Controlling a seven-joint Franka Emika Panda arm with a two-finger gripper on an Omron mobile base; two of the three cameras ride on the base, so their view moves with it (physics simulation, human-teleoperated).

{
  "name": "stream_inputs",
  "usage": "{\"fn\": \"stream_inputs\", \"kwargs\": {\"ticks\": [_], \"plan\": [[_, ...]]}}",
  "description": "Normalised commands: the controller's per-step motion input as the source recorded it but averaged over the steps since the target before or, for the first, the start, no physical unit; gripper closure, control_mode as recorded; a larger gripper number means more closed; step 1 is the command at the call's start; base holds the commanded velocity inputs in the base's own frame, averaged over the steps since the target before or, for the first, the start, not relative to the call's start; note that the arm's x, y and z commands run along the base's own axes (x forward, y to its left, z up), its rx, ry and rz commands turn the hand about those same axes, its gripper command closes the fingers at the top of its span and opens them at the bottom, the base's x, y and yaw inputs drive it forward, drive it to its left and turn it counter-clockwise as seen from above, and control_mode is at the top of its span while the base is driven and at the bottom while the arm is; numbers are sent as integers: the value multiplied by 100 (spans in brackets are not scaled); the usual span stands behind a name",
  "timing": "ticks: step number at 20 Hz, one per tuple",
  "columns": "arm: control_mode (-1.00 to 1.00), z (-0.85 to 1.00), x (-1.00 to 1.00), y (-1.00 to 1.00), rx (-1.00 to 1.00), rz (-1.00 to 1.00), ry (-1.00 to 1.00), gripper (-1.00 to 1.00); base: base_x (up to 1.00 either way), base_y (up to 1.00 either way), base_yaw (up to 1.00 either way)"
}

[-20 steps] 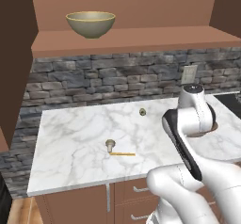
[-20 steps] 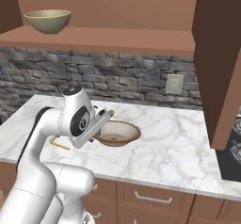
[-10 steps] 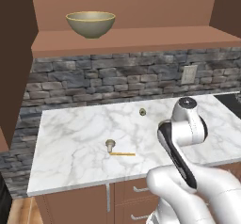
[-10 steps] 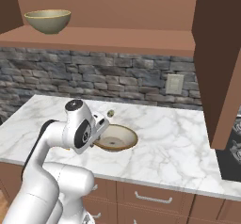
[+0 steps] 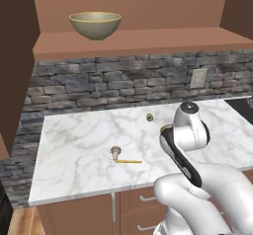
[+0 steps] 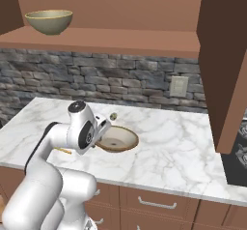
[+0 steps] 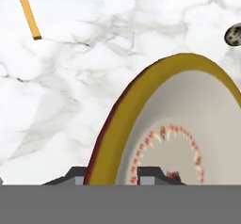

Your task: Pick both bowls and place them on the counter. Then place the mushroom in one bowl and place the cream cheese stick in the other bowl.

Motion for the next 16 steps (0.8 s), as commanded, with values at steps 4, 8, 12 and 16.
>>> {"fn": "stream_inputs", "kwargs": {"ticks": [4,8,12,16], "plan": [[-100,-24,21,17,0,3,6,100,0,0,0],[-100,-30,13,12,0,5,5,100,0,0,0],[-100,-31,8,2,0,5,1,100,0,0,0],[-100,-36,2,0,4,5,0,100,0,0,0]]}}
